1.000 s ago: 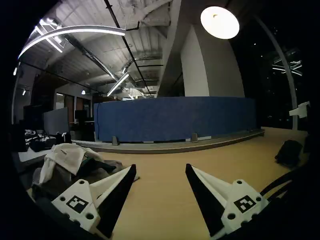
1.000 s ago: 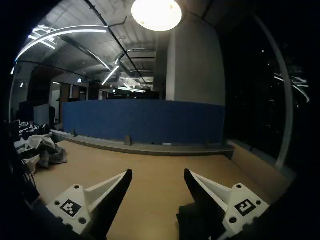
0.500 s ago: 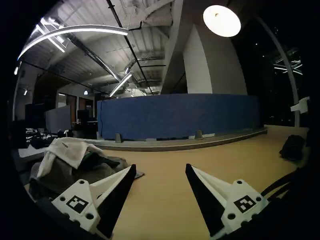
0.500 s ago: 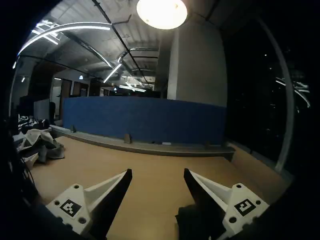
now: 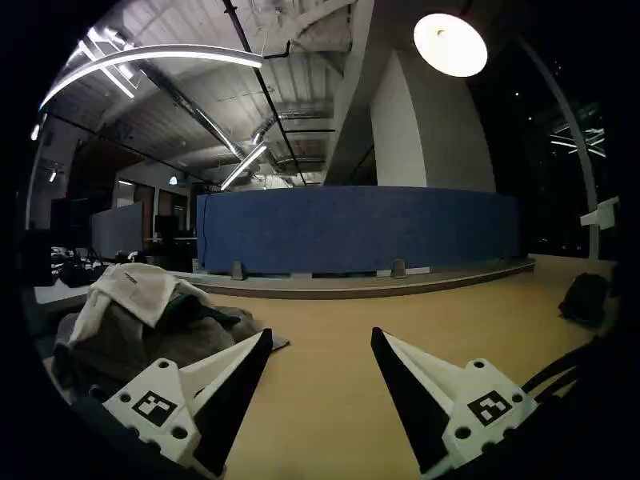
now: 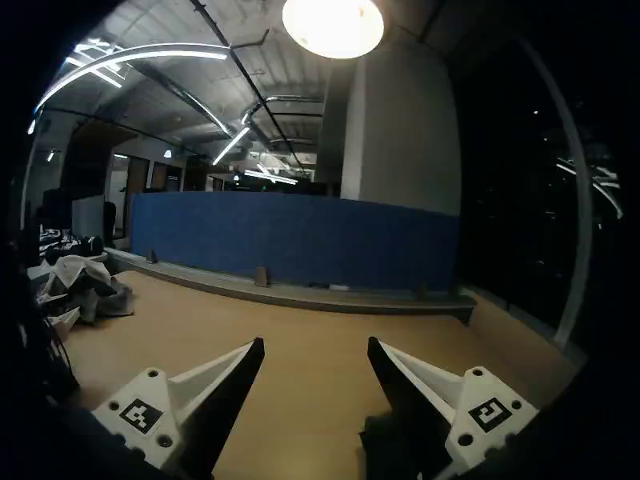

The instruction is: Fold towel

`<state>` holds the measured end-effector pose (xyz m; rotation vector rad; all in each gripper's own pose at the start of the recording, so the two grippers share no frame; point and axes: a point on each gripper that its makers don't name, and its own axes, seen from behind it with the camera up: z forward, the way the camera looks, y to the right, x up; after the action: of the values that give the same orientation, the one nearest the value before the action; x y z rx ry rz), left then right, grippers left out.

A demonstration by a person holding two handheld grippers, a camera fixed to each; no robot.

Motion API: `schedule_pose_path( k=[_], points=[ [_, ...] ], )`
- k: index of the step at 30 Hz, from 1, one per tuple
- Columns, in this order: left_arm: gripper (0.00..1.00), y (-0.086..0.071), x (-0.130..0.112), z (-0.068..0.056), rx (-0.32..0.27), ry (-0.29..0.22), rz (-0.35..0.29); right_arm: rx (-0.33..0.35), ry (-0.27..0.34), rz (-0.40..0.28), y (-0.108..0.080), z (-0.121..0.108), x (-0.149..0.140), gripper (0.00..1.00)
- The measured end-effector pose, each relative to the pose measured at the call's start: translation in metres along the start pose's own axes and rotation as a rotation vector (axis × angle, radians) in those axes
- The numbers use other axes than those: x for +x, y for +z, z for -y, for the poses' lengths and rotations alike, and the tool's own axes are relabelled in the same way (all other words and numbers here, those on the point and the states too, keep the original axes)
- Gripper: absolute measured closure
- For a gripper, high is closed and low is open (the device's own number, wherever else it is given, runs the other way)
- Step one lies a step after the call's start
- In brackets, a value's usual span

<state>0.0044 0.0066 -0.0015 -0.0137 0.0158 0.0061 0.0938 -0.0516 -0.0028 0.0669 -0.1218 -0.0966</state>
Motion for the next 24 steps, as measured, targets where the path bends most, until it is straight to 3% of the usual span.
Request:
schedule_pose_path(
  k=[12, 24],
  points=[
    [0.09, 0.002, -0.005, 0.005, 0.003, -0.009, 0.016, -0.008, 0.031, -0.032, 0.0, -0.011, 0.003, 0.0],
    [0.09, 0.002, -0.004, 0.005, 0.003, -0.007, 0.016, -0.039, 0.094, -0.08, -0.005, -0.04, -0.006, 0.0]
  ],
)
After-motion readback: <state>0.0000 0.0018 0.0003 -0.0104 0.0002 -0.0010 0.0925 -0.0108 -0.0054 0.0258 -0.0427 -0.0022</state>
